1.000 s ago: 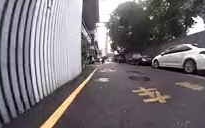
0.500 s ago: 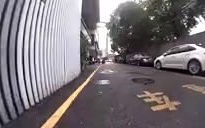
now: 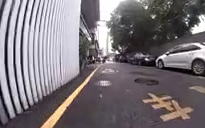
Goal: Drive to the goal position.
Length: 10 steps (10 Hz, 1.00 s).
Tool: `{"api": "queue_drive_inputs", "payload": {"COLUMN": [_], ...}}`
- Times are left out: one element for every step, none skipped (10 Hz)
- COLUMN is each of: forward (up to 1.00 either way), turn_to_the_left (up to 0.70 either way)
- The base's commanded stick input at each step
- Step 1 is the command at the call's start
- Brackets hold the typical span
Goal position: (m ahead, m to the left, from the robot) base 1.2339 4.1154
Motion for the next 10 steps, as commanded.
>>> {"api": "queue_drive_inputs", "payload": {"forward": [0.45,0.45,0.45,0.45,0.45,0.45,0.45,0.45,0.45,0.45], "turn_to_the_left": [0.00,0.00,0.00,0.00,0.00,0.00,0.00,0.00,0.00,0.00]}}
